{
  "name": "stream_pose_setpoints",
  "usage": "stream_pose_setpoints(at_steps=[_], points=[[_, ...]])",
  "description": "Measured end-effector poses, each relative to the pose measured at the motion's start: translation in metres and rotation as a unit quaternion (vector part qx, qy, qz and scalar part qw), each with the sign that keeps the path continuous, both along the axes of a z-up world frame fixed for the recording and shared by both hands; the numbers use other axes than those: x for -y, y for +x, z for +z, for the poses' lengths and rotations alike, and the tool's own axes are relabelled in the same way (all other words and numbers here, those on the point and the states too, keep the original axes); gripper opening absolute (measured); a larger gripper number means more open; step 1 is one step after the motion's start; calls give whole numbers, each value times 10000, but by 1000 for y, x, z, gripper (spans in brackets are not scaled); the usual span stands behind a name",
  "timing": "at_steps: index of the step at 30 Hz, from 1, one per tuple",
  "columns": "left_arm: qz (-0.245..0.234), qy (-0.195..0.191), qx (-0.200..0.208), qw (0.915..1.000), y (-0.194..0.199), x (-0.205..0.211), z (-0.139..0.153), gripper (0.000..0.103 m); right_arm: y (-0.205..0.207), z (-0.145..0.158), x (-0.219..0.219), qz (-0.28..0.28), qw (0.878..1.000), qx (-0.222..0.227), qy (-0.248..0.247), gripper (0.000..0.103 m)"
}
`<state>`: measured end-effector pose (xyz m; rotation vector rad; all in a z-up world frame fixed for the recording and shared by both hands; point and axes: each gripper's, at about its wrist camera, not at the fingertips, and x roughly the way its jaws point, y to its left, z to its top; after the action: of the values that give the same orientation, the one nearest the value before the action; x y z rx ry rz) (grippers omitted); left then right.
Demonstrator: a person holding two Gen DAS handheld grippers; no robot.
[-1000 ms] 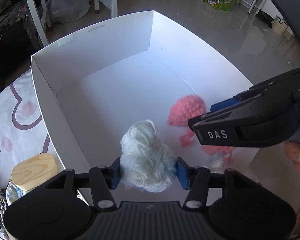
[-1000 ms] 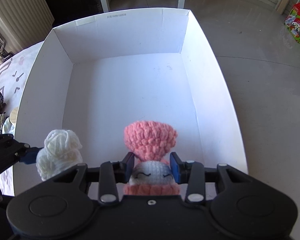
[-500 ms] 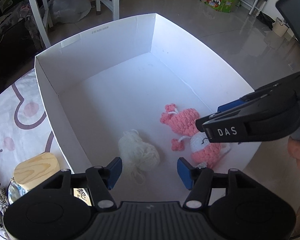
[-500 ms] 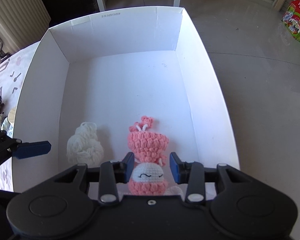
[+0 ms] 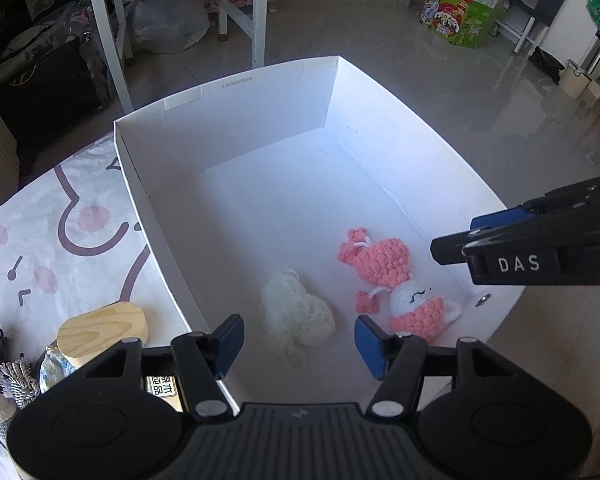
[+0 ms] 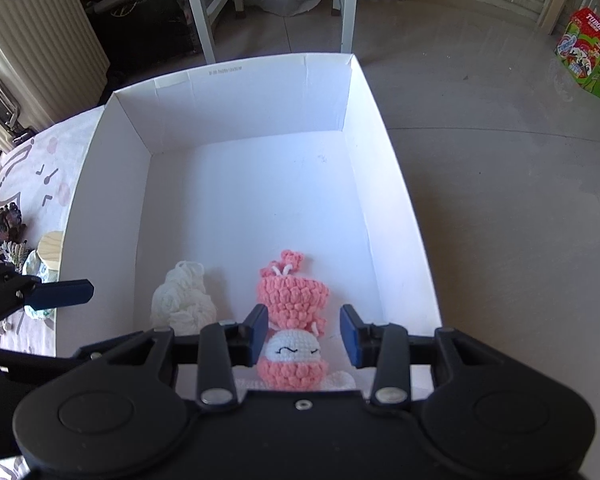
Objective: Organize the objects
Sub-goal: 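Open both tools to drop the bunny and yarn ball into the box, then withdraw both tools from the box back toward the remaining toys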
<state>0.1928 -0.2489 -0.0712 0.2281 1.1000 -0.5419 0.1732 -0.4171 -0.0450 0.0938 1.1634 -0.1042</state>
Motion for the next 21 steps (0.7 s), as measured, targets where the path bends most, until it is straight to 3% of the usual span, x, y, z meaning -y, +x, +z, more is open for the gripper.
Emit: stream_pose_setpoints(at_steps=[11,17,21], points=[[93,-89,183,9998,-13,-17,23,65,-25,30,-9,67,9994,346,29,45],[215,-107,210,9995,-18,-28,28,67,-38,37,-9,20,9991,423,-33,52],[376,-136,320,9987,-21,-34,32,83,-48,43,-6,-20,9986,529,-58,57]])
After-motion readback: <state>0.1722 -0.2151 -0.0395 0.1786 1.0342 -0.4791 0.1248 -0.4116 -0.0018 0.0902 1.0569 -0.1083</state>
